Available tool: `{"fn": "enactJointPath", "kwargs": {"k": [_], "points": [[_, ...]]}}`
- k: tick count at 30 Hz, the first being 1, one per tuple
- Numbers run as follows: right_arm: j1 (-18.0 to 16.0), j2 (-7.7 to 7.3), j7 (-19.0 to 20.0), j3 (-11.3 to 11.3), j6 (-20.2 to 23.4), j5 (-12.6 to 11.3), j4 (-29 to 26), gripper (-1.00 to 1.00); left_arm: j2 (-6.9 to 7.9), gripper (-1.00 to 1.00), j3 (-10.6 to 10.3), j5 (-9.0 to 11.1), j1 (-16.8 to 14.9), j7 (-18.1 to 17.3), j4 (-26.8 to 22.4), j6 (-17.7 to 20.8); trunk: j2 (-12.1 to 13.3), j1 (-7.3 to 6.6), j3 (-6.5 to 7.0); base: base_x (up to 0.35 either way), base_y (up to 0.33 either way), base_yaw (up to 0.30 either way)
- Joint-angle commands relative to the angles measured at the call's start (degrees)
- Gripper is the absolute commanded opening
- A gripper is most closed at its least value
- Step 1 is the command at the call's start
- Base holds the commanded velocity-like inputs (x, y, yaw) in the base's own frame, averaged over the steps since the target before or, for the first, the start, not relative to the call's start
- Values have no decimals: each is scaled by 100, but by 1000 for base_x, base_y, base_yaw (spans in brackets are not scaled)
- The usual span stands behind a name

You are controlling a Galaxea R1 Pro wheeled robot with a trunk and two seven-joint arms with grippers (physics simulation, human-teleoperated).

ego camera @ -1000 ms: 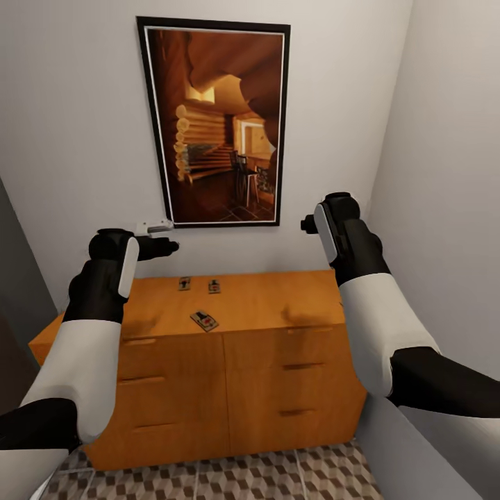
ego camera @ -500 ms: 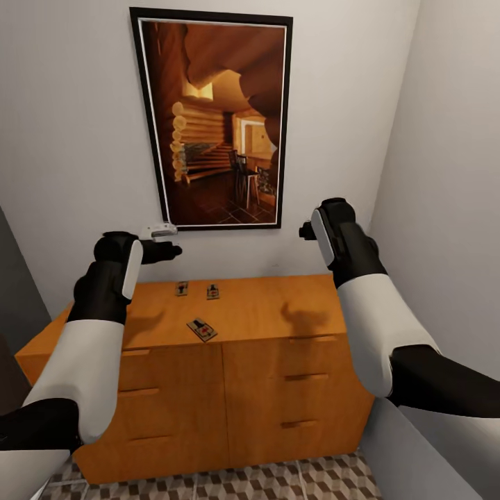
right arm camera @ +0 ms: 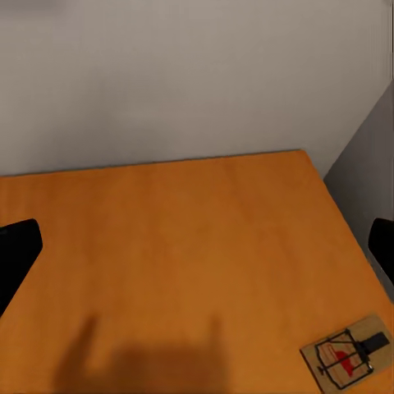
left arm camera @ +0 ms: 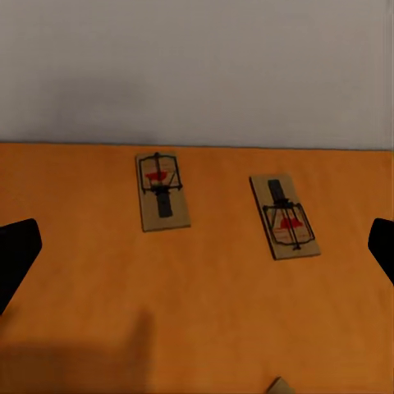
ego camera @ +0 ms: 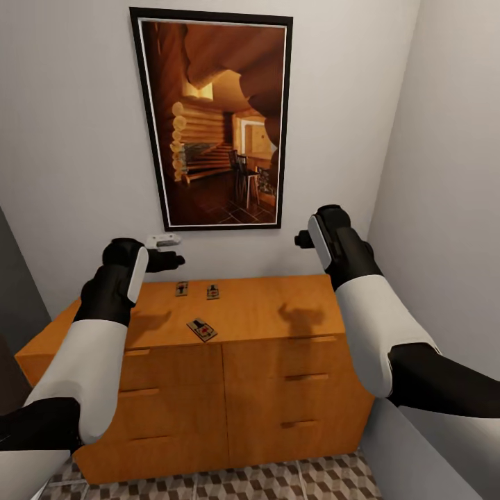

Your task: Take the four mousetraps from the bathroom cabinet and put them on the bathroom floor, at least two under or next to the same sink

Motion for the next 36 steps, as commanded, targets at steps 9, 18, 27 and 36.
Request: {"fn": "enactJointPath", "kwargs": {"k": [9, 18, 27, 36], "points": [[-1, 2, -7, -4, 24, -18, -98, 100, -26, 100, 10, 30, -5, 10, 10, 24, -4, 0, 1, 0, 0, 114], [-1, 2, -7, -4, 24, -27, -108, 100, -23, 100, 16, 29, -5, 10, 18, 24, -4, 0, 20, 0, 0, 276], [-1, 2, -12, -4, 24, -25, -110, 100, -29, 100, 10, 24, -5, 10, 16, 24, -4, 0, 37, 0, 0, 297], [0, 2, 3, 4, 24, -52, -110, 100, -30, 100, 8, 25, -5, 10, 20, 24, -4, 0, 41, 0, 0, 183]]}}
